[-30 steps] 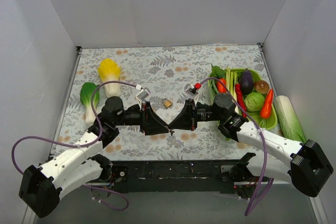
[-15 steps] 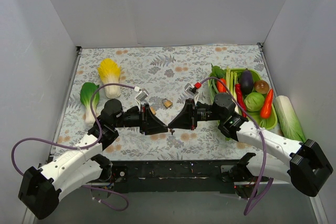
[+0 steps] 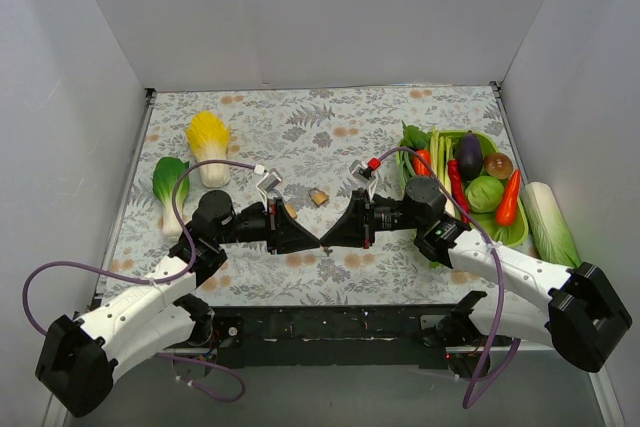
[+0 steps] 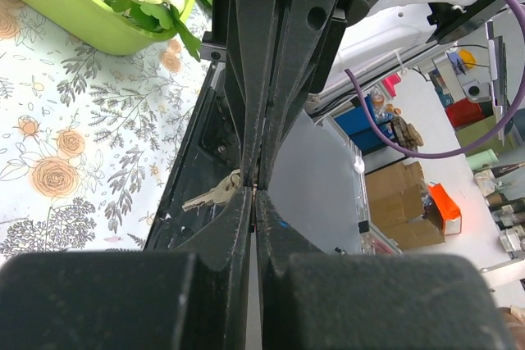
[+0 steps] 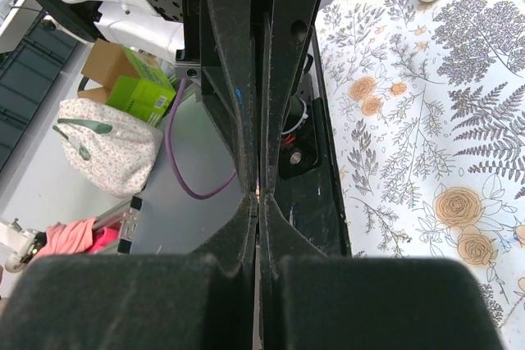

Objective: Unlock with the key
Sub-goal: Adjust the key.

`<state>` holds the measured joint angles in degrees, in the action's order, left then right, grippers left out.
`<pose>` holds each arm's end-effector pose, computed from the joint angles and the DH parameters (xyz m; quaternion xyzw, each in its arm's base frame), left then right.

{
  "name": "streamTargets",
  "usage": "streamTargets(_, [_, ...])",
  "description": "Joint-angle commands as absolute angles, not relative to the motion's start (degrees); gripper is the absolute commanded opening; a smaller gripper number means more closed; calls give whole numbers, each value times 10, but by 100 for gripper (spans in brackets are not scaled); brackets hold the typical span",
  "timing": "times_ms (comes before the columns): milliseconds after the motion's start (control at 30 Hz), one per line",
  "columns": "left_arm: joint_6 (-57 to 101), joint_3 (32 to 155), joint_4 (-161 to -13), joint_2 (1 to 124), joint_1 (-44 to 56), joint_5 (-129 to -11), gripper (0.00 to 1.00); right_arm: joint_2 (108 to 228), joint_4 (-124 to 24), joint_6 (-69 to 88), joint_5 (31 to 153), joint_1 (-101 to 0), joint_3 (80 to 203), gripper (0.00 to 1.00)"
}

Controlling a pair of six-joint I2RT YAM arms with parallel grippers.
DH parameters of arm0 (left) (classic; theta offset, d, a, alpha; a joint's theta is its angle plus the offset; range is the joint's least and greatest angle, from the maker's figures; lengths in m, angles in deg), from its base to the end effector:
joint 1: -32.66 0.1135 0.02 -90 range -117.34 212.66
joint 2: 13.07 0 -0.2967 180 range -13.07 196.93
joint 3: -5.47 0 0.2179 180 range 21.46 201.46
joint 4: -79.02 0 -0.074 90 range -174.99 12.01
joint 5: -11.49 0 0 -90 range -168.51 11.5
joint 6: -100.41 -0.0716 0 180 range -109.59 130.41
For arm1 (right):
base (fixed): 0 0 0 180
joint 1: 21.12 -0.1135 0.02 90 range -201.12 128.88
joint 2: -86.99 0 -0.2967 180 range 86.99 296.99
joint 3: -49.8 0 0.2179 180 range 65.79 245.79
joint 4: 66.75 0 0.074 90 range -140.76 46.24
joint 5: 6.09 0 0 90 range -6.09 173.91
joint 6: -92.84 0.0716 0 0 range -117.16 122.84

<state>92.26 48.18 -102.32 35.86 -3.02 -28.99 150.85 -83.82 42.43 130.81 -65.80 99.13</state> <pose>0.0996 -0.1386 0.3033 -0.0017 0.7264 -0.6851 0.0547 0.1218 0.1940 0.3306 -0.3154 0.6208 0.6487 0.3071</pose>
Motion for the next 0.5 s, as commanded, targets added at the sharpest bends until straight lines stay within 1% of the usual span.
streamTargets(0, [925, 476, -1038, 348, -28, -296, 0, 1503, -849, 408, 1299, -657, 1012, 1])
streamTargets(67, [931, 476, -1030, 343, -28, -310, 0, 1498, -819, 393, 1292, -656, 1016, 1])
streamTargets(100, [932, 478, -1005, 343, -28, -337, 0, 1496, -804, 383, 1282, -657, 1018, 1])
streamTargets(167, [933, 494, -966, 352, -28, -362, 0, 1487, -756, 332, 1264, -657, 1038, 16])
streamTargets(200, [936, 501, -928, 354, -28, -374, 0, 1483, -698, 312, 1238, -659, 1047, 25])
streamTargets(233, [942, 506, -907, 358, -28, -398, 0, 1475, -667, 271, 1224, -659, 1057, 44])
streamTargets(333, [974, 527, -832, 367, -28, -430, 0, 1455, -584, 218, 1167, -665, 1083, 69])
streamTargets(367, [993, 539, -811, 373, -28, -438, 0, 1451, -572, 185, 1153, -670, 1090, 74])
streamTargets(400, [1001, 546, -759, 376, -28, -449, 0, 1447, -554, 167, 1110, -688, 1095, 75])
streamTargets(467, [1032, 567, -712, 385, -28, -471, 0, 1444, -510, 116, 1056, -720, 1103, 77])
